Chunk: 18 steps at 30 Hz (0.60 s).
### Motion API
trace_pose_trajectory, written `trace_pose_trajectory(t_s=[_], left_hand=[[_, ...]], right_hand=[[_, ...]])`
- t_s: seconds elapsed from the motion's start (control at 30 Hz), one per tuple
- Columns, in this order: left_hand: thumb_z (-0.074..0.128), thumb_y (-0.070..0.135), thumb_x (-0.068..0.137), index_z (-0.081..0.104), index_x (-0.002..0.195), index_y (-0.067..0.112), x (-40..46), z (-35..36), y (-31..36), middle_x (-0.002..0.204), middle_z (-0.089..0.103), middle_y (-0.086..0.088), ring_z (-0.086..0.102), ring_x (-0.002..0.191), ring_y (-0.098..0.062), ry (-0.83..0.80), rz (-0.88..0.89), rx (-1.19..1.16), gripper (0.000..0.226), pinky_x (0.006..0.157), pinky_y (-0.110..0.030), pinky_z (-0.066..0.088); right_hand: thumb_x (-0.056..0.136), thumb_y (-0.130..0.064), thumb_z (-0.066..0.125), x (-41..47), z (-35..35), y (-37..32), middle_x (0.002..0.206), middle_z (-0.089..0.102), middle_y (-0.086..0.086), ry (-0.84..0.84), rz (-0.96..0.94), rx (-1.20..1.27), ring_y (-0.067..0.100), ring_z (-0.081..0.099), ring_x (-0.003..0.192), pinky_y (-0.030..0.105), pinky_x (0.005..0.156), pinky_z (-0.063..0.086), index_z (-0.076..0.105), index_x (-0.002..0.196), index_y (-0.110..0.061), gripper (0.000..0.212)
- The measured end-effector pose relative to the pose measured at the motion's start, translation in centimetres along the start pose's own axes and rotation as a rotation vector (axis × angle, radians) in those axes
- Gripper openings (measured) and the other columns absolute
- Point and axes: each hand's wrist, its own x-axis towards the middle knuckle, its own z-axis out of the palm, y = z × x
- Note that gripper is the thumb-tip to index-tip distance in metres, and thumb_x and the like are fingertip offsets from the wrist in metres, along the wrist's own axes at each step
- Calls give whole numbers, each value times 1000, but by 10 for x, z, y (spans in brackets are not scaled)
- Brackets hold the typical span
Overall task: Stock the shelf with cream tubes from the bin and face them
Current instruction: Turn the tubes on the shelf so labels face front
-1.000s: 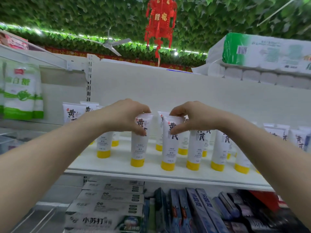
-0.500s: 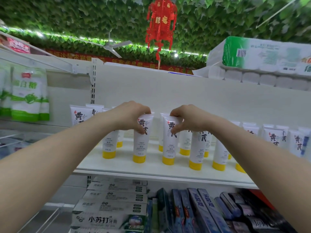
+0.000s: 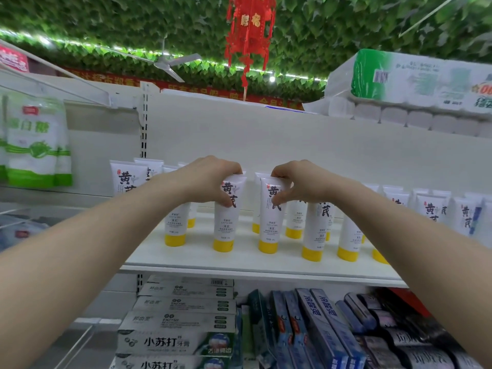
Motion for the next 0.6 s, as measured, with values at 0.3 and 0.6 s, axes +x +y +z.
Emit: trace_pose_trajectory(t_s=[0.3,0.6], left_hand=[[56,43,90,58,122,30,4,-5,-5,116,63,12,55,111,-12,167,49,-15,35,90,-30,43],[53,38,94,62,117,28,42,-11,48,114,65,11,56,109,-15,303,-1,43,27,87,-31,42]], right_hand=[[94,-33,54,0,-26,13,96,66,-8,63,58,-9,17,60,99,30,87,46,67,108,-26,20],[93,-24,57,-8,-55,101,105,69,-1,161,47,-245,19,55,98,32,87,45,65,114,-24,23]])
